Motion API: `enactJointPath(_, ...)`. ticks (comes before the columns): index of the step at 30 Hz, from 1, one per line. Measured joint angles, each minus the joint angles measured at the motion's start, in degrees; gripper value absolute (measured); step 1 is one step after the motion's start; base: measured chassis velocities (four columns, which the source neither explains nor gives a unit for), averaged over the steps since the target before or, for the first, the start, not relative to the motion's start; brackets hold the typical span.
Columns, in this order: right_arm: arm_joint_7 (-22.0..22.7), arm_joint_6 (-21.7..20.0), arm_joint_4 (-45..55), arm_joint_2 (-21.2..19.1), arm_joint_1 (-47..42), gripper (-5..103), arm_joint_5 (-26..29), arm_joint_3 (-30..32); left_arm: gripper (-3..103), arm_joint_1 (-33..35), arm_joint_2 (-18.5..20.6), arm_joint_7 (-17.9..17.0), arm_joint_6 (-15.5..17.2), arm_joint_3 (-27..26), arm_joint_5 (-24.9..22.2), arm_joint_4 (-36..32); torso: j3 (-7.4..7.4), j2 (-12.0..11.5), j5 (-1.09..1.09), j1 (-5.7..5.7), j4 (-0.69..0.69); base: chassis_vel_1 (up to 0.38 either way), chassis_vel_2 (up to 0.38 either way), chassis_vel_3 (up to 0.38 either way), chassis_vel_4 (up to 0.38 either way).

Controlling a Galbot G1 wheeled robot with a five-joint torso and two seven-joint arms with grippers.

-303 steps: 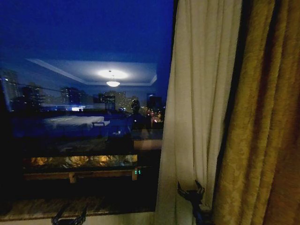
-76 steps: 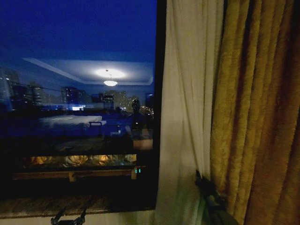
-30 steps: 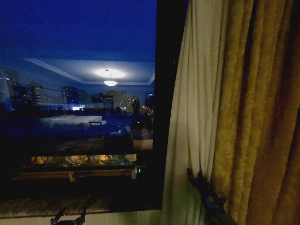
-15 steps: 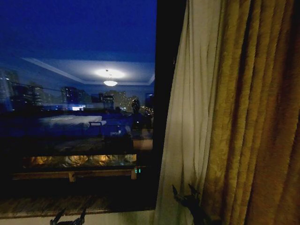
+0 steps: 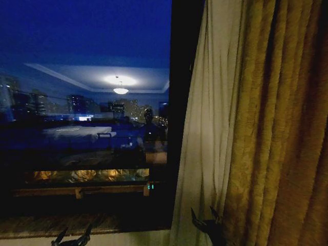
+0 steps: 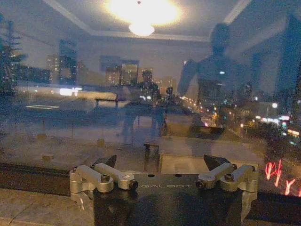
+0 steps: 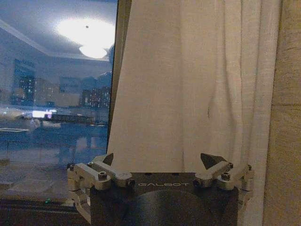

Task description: Open the curtains by pulling them apart, changing their state from closed to fully open.

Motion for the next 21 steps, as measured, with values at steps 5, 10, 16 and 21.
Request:
enactJointPath(5,0.0,1.0,0.4,0.0,-1.2,100,-3.3,-0.1,100,0.3,-0.1,0.0,0.0,0.0,-0.1,-0.3,0.00,0.0,0.00,0.00,0.00,0.000,0.000,0.000,0.000)
enactJointPath(10,0.0,1.7,2.0,0.0,-2.6,100,-5.7,-0.5,100,0.3,0.3,0.2,0.0,0.0,0.0,-0.3,0.00,0.0,0.00,0.00,0.00,0.000,0.000,0.000,0.000)
enactJointPath(16,0.0,1.8,3.4,0.0,-3.4,100,-6.7,-1.0,100,0.3,0.4,0.3,0.0,0.1,0.1,-0.1,0.00,0.0,0.00,0.00,0.00,0.044,0.055,-0.052,-0.064)
enactJointPath(21,0.0,1.6,5.6,0.0,-4.3,100,-7.6,-2.0,100,0.2,0.6,0.5,0.0,0.1,0.2,0.2,0.00,0.0,0.00,0.00,0.00,0.135,0.129,-0.134,-0.152)
